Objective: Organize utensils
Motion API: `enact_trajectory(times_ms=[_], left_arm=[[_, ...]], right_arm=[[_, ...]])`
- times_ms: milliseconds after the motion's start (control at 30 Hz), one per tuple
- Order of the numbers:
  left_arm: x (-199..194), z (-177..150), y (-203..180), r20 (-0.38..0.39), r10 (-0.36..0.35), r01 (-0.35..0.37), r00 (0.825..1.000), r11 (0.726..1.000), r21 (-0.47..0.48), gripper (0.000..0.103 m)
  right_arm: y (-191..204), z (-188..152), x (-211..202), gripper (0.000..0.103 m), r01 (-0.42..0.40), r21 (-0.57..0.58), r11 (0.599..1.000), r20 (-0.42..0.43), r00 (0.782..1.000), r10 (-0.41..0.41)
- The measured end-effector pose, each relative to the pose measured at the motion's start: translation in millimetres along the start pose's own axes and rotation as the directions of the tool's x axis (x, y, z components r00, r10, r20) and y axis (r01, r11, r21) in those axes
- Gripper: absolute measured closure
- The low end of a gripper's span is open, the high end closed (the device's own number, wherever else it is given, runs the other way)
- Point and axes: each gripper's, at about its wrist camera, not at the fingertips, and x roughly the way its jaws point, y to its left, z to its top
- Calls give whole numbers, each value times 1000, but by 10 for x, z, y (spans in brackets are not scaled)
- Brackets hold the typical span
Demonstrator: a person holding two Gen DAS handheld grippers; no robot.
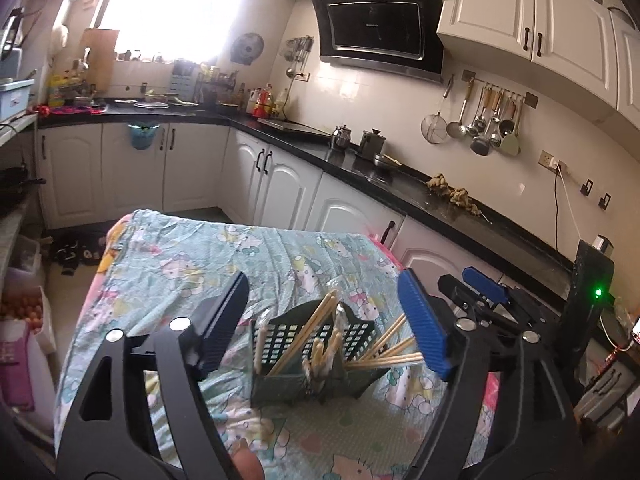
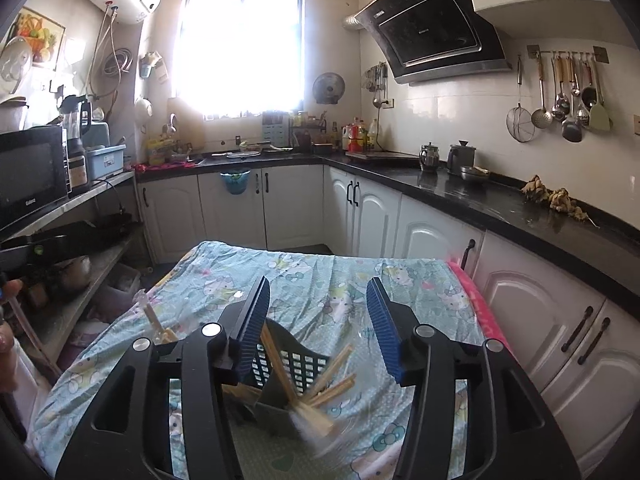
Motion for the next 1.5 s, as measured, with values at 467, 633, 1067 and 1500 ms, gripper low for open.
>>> enact_trajectory(times_ms=[467, 633, 1067, 1500], left_arm=[[-362, -284, 26, -10, 18, -18, 1000, 1000, -26, 21], [-450, -396, 55, -13, 35, -35, 999, 999, -22, 15], [-748, -855, 245, -40, 143, -146, 989, 988, -57, 11], [-775, -1617, 236, -134, 200, -205, 971, 979, -20, 11]], right_arm=[[29, -50, -205, 49, 2, 5, 1000, 23, 1000, -2], [73, -82, -385, 49, -21, -2, 1000, 51, 998, 21], [412, -572, -982, 9, -36, 4, 999, 51, 998, 36], [695, -1363, -1198, 7, 73, -24, 997, -11, 997, -73]])
